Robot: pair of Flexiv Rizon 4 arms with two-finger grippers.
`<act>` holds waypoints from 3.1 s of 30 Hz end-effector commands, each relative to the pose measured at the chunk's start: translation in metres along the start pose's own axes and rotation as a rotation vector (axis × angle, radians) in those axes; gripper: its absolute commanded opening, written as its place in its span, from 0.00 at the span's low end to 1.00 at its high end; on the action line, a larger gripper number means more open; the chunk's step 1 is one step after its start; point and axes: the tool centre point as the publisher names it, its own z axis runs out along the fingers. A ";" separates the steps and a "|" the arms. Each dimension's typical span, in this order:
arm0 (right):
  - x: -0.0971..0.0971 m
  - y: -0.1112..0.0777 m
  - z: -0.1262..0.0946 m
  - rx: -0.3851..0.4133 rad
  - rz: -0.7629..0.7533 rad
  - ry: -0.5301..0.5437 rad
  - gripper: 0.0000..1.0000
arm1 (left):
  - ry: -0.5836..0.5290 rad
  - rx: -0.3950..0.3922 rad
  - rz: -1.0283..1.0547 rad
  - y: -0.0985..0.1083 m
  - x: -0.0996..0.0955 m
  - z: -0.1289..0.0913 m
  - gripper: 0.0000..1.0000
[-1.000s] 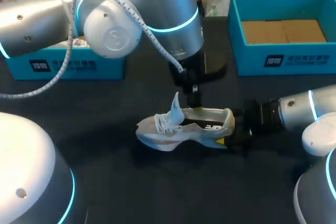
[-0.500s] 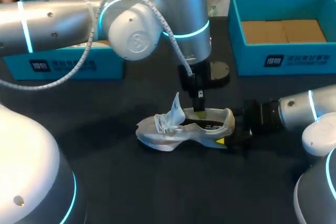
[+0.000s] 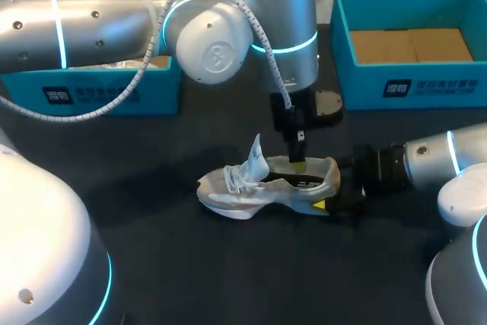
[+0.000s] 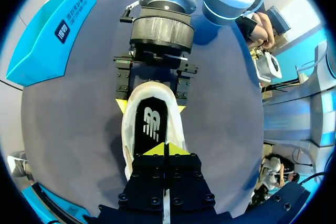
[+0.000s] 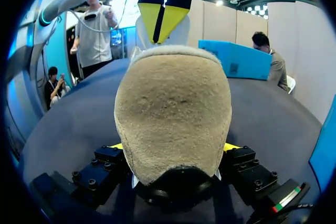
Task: Take the shoe out of the shoebox, open the shoe tongue, remove and reinsert the insole, then place the shoe into the shoebox
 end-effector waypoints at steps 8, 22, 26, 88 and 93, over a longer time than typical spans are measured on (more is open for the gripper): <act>0.000 -0.002 0.003 0.005 0.000 -0.001 0.00 | 0.000 0.000 0.001 0.000 0.000 -0.001 0.00; 0.000 -0.002 0.003 0.005 0.000 -0.001 0.00 | 0.014 -0.040 0.132 0.005 0.001 0.034 0.00; 0.000 -0.002 0.003 0.005 0.000 -0.001 0.00 | 0.008 -0.041 0.145 0.008 -0.001 0.043 0.00; 0.000 -0.002 0.003 0.005 0.000 -0.001 0.00 | -0.255 -0.065 0.264 0.023 -0.037 0.086 0.00; 0.000 -0.002 0.003 0.005 0.000 -0.001 0.00 | -0.233 -0.060 0.243 0.029 -0.038 0.065 0.00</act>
